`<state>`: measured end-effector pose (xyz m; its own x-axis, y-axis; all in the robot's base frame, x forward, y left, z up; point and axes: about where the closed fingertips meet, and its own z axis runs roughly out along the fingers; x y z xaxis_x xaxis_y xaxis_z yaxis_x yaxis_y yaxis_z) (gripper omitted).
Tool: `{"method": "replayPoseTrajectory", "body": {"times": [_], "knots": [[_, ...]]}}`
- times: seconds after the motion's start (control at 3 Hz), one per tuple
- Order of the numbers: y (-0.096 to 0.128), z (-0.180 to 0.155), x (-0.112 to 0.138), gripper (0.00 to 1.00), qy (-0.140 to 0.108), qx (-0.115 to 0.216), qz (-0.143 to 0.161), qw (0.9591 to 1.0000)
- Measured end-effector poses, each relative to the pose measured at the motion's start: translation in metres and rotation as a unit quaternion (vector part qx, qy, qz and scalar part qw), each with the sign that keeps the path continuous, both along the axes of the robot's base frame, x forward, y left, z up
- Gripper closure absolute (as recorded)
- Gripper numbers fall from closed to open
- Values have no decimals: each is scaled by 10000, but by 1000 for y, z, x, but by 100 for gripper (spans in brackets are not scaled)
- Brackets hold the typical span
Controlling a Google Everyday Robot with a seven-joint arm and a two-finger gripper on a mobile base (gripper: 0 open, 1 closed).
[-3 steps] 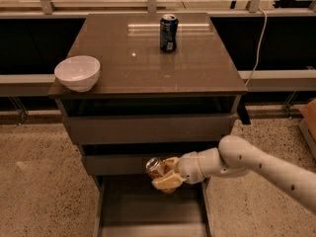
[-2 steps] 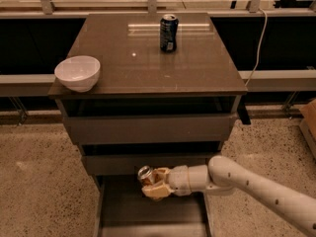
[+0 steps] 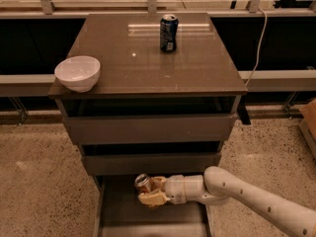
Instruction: Place orange can into bottom drawer
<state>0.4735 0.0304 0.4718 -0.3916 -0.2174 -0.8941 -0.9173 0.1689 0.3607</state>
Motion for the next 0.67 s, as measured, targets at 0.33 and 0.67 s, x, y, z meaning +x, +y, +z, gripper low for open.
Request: {"method": "replayPoseTrajectory", "body": {"times": [0.33,0.67], "knots": [[-1,-39,7,100,271,-321,22,9991],[-15,-121,17,100,514,-988,-14,9938]]}}
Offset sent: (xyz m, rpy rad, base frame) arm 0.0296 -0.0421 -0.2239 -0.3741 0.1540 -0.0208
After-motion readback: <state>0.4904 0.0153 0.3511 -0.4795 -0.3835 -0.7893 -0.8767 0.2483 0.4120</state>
